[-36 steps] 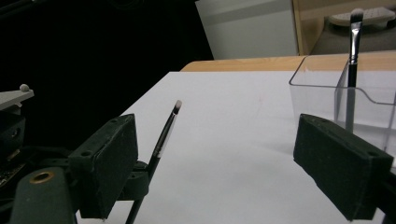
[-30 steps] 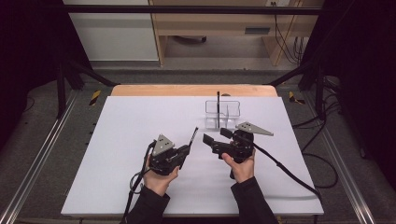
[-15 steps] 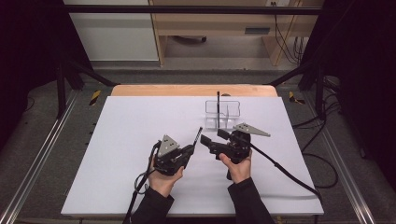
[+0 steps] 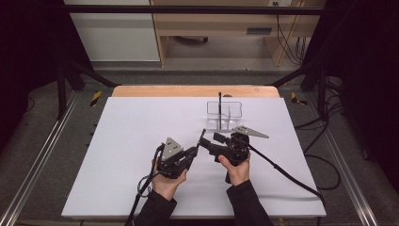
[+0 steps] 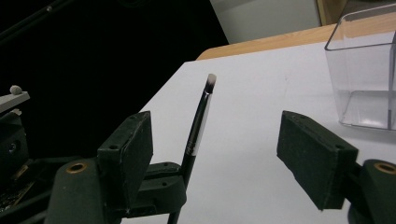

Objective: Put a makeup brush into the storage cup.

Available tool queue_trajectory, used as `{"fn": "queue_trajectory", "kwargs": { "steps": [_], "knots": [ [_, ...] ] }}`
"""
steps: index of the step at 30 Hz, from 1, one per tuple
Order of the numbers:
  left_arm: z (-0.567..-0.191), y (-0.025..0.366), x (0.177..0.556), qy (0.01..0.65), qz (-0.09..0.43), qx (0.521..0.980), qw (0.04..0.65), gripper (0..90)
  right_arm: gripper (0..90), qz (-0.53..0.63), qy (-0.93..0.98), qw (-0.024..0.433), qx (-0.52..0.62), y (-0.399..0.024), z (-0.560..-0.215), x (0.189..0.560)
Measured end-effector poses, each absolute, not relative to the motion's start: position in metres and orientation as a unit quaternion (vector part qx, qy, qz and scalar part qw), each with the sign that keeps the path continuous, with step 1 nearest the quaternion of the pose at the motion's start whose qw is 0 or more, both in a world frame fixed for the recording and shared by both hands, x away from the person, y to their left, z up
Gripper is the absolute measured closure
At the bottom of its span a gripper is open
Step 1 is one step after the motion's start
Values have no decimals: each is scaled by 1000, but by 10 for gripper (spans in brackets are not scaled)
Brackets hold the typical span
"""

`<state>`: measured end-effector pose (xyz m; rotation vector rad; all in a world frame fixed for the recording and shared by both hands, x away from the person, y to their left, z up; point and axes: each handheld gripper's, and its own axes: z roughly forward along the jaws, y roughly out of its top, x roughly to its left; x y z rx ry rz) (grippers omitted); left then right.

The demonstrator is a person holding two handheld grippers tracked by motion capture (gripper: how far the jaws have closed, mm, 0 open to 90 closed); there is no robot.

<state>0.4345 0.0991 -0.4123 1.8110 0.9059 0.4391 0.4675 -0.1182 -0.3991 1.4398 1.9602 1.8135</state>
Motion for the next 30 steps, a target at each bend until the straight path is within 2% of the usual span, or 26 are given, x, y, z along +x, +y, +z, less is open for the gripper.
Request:
{"fn": "queue_trajectory", "kwargs": {
  "steps": [13,30],
  "knots": [
    [-413,92,432,378,187,750,509,834,354,603,636,38,480,-116,-401,468],
    [-413,87,430,381,186,748,510,834,534,602,631,13,490,-113,-405,470]
  ]
}}
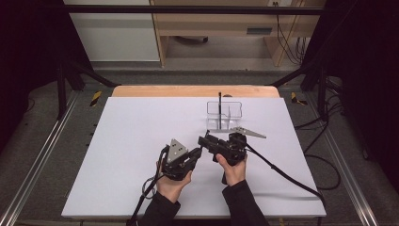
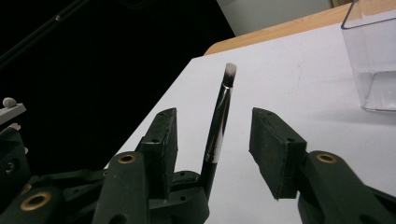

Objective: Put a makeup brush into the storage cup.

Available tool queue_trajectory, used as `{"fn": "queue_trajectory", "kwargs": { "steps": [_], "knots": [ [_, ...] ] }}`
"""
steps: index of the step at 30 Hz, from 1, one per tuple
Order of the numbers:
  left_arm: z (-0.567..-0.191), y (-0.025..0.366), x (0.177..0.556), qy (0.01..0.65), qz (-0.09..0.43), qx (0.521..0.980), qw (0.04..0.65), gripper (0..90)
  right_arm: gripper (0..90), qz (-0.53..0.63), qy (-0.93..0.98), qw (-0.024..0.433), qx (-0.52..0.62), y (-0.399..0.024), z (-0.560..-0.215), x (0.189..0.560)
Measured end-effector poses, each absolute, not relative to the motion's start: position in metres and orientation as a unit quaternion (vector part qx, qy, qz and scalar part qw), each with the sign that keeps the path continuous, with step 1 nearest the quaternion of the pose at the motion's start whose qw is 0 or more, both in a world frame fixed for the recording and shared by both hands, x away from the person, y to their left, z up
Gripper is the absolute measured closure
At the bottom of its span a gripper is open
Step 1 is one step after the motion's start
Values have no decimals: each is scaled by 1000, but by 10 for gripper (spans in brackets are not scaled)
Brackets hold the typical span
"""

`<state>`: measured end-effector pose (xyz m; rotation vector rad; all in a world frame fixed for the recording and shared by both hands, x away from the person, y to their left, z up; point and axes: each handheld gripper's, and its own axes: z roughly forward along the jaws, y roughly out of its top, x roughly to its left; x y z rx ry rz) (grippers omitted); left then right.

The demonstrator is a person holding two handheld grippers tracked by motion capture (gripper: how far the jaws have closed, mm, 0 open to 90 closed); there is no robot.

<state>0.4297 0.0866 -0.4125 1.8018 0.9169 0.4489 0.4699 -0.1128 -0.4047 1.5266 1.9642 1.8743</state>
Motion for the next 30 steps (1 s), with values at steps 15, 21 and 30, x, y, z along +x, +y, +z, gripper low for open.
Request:
{"fn": "queue_trajectory", "kwargs": {
  "steps": [15,21,30],
  "knots": [
    [-413,85,429,383,187,747,510,834,656,603,628,2,493,-111,-407,471],
    [-413,84,429,382,187,748,510,834,722,604,626,-12,493,-111,-408,471],
    [-412,85,429,381,189,747,511,833,773,606,624,-18,494,-111,-408,472]
  ]
}}
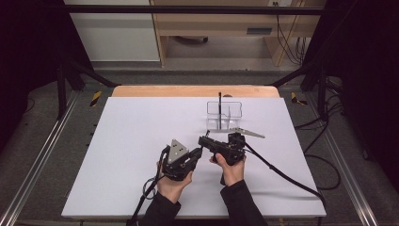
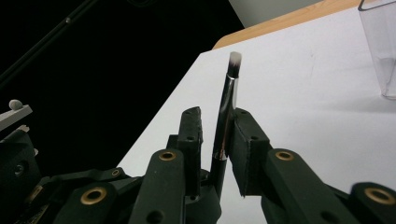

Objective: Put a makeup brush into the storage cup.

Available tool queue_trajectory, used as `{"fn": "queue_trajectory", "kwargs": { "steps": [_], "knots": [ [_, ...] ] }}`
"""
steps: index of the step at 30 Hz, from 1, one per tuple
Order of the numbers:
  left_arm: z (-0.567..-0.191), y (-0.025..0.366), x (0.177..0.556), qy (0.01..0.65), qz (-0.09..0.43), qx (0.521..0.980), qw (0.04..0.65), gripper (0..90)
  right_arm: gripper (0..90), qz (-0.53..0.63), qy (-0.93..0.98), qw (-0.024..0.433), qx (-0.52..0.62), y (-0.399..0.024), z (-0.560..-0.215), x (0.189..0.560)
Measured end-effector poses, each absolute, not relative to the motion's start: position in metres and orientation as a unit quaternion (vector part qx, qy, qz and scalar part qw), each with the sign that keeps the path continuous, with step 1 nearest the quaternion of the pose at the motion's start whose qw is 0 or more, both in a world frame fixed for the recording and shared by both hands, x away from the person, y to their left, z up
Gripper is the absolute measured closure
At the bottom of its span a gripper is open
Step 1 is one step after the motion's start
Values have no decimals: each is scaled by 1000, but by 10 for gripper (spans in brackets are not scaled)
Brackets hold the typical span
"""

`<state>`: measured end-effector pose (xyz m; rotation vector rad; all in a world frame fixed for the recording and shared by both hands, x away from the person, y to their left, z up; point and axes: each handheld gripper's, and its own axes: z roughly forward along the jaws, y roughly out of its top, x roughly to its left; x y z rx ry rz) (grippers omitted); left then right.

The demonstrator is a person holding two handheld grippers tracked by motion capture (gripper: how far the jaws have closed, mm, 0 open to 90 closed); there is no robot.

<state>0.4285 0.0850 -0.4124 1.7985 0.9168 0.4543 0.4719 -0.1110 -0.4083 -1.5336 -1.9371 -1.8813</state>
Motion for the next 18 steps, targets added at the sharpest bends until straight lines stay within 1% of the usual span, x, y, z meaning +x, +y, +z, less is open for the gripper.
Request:
{"fn": "queue_trajectory", "kwargs": {
  "steps": [5,14,18],
  "knots": [
    [-412,85,428,380,188,747,512,834,827,-607,-621,20,-496,-111,-409,472],
    [-412,86,429,381,184,749,511,833,838,-606,-619,23,-499,-111,-408,471],
    [-412,87,430,378,180,751,511,827,839,-608,-622,15,-492,-111,-409,471]
  ]
}}
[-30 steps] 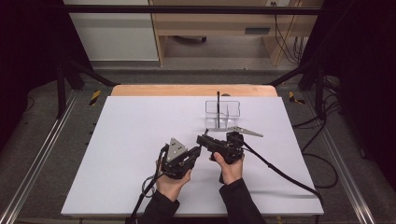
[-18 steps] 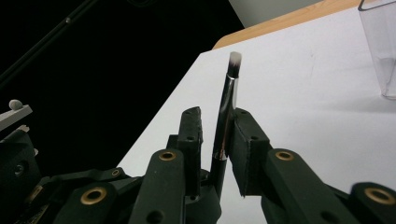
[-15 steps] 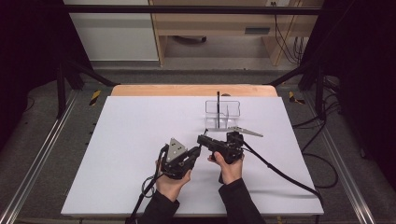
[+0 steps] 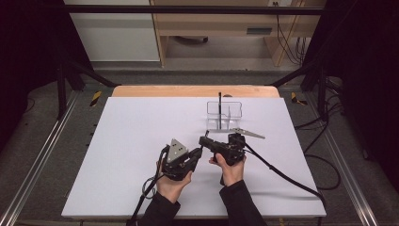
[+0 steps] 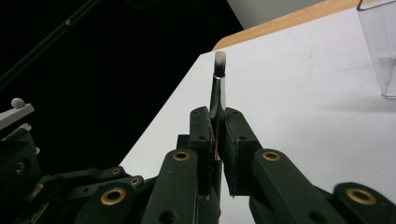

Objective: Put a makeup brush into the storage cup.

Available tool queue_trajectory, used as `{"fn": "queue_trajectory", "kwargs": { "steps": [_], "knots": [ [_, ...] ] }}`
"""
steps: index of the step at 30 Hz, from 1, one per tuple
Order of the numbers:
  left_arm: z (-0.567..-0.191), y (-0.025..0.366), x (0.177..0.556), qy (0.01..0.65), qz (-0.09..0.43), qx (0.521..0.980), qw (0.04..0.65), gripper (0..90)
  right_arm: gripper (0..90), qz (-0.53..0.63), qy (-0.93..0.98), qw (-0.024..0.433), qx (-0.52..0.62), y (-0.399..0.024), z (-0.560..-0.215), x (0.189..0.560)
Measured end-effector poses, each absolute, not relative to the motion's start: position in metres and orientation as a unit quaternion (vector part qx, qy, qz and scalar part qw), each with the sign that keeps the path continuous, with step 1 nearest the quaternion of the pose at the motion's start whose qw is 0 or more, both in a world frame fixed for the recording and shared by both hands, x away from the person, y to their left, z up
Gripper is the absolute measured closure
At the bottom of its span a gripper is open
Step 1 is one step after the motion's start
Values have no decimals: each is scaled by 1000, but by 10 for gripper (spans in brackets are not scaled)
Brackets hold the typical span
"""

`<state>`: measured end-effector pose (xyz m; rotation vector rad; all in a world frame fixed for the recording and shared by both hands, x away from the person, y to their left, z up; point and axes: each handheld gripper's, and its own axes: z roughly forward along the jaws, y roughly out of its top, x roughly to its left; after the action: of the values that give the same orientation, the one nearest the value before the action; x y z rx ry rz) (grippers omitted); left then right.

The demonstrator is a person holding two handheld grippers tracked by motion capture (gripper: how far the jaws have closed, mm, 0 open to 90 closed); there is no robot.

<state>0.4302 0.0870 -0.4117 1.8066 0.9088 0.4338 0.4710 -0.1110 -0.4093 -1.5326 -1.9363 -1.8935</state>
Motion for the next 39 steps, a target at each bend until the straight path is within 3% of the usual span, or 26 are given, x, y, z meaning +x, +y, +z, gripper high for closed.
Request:
{"fn": "queue_trajectory", "kwargs": {
  "steps": [3,13,28,39],
  "knots": [
    [-411,89,431,373,179,751,514,806,839,-610,-622,12,-491,-111,-409,470],
    [-400,105,434,353,161,763,516,567,839,-610,-627,-18,-484,-114,-406,471],
    [-392,133,436,332,165,780,505,340,839,-611,-632,-38,-476,-118,-402,473],
    [-397,158,438,347,176,778,493,227,839,-609,-640,-53,-466,-122,-399,474]
  ]
}}
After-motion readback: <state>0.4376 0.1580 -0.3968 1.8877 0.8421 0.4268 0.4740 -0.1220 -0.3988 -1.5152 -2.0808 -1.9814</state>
